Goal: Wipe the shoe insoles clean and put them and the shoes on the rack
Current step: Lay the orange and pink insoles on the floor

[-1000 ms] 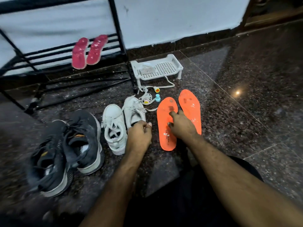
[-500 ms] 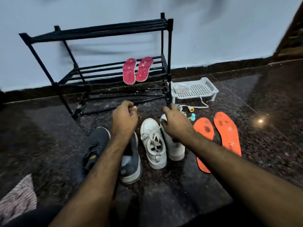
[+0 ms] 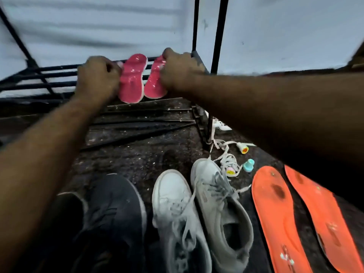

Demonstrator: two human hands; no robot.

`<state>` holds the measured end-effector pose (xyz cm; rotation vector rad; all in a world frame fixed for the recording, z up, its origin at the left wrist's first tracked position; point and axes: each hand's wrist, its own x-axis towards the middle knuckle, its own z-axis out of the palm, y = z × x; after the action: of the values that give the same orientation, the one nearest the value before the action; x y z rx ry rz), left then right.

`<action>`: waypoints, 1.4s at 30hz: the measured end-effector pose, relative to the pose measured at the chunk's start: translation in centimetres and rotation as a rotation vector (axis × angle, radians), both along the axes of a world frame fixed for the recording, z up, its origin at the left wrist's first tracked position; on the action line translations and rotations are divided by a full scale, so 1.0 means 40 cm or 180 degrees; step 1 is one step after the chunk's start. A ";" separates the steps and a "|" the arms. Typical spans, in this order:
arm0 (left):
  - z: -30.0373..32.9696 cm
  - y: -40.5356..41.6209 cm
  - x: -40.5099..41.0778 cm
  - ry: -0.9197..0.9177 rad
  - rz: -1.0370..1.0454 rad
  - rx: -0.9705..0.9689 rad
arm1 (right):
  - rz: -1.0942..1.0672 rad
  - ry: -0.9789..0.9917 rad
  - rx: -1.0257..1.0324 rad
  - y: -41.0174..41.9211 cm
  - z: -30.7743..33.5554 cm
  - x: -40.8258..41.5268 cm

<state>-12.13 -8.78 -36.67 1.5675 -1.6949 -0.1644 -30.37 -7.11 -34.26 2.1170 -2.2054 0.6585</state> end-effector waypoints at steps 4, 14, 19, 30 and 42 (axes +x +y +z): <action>-0.045 -0.117 -0.023 0.0618 0.0272 0.0635 | -0.0060 -0.0405 0.0101 -0.131 -0.054 0.028; -0.035 -0.008 -0.030 0.2535 -0.0273 0.0522 | 0.0254 -0.1720 -0.0197 -0.034 -0.018 0.028; -0.035 0.234 -0.027 0.2953 -0.0233 0.0642 | 0.0435 -0.2078 -0.0228 0.220 0.003 -0.002; -0.021 0.821 -0.215 0.3068 -0.0482 0.1229 | 0.0094 -0.2084 0.0036 0.911 -0.035 -0.202; -0.110 1.074 -0.531 0.2043 -0.1128 0.1657 | -0.0793 -0.1639 0.0305 1.219 -0.089 -0.491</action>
<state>-33.37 34.18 -41.09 1.3253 -1.4380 -1.2342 -50.03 41.65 -37.82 1.8102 -2.7413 1.2073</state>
